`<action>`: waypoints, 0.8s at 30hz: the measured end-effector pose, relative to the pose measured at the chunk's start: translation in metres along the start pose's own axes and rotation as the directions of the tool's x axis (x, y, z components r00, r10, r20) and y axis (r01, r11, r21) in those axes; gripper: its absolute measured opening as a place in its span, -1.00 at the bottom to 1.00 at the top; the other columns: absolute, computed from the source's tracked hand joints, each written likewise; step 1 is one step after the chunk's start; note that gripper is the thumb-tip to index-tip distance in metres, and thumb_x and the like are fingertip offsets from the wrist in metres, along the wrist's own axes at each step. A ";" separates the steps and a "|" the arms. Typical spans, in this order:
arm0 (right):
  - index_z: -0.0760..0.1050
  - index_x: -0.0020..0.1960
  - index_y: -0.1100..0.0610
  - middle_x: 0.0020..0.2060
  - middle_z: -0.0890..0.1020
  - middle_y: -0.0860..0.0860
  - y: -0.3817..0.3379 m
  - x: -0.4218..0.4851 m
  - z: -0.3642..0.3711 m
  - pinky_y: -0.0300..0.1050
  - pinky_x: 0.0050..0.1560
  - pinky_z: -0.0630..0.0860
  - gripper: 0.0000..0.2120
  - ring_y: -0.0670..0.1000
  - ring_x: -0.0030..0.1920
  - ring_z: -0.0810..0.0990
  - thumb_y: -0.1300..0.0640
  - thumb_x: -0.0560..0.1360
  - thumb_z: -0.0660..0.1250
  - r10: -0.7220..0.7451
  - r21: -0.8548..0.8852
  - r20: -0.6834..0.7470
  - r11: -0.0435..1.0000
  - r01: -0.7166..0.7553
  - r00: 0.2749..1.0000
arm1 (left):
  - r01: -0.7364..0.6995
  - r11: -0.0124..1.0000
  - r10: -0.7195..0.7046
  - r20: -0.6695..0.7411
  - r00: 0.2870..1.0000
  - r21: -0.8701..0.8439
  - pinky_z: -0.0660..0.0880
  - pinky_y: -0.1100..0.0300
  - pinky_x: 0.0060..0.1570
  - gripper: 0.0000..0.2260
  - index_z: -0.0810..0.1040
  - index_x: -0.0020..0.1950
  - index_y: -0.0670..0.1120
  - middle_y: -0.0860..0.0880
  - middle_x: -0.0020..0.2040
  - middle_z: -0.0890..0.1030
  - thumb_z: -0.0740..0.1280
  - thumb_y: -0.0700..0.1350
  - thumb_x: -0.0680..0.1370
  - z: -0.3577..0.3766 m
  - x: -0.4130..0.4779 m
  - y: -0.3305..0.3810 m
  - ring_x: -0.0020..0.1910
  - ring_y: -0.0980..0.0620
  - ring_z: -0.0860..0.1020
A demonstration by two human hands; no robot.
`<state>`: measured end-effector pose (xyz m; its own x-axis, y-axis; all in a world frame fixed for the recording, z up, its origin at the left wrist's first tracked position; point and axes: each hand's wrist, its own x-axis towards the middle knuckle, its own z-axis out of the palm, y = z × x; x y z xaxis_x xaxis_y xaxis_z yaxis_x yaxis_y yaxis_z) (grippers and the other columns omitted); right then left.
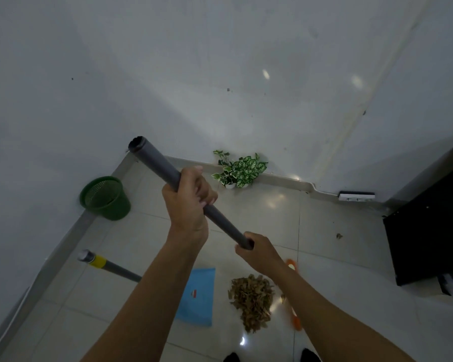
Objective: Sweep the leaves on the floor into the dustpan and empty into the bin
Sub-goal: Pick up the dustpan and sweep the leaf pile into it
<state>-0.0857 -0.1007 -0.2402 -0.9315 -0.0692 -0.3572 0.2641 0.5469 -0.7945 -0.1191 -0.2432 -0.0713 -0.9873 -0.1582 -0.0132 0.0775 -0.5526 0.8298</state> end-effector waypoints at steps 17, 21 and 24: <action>0.35 -0.37 0.05 -0.43 0.45 -0.03 0.112 0.065 -0.187 -0.18 -0.30 0.29 -0.72 -0.07 -0.40 0.39 0.14 0.52 0.21 0.149 -0.436 0.121 0.896 -0.083 0.981 | 0.053 0.992 -0.063 -0.087 0.994 -0.115 0.24 0.22 -0.45 -0.66 0.26 -0.56 0.01 0.09 -0.61 0.22 0.17 -0.23 0.41 0.116 0.002 -0.148 -0.59 0.12 0.17; 0.53 -0.05 0.19 -0.18 0.59 0.10 0.163 0.089 -0.232 -0.12 -0.15 0.37 -0.82 0.07 -0.16 0.54 0.11 0.55 0.20 0.202 -0.518 0.139 0.849 -0.103 0.969 | 0.110 0.992 -0.115 -0.076 0.990 -0.066 0.27 0.21 -0.39 -0.67 0.29 -0.52 0.00 0.08 -0.58 0.27 0.16 -0.26 0.42 0.146 -0.006 -0.212 -0.54 0.11 0.24; 0.49 -0.05 0.15 -0.17 0.55 0.05 0.193 0.095 -0.245 -0.17 -0.18 0.36 -0.90 0.02 -0.15 0.50 0.14 0.56 0.22 0.184 -0.504 0.166 0.860 -0.077 0.969 | 0.132 0.991 -0.130 -0.078 0.988 0.017 0.25 0.16 -0.34 -0.62 0.31 -0.54 0.04 0.09 -0.58 0.30 0.15 -0.28 0.44 0.160 -0.013 -0.248 -0.53 0.11 0.26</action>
<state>-0.1850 0.2030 -0.3071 -0.8124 -0.1045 -0.5736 0.1728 0.8965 -0.4080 -0.1478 0.0272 -0.1879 -0.9751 -0.1484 -0.1650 -0.0560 -0.5547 0.8302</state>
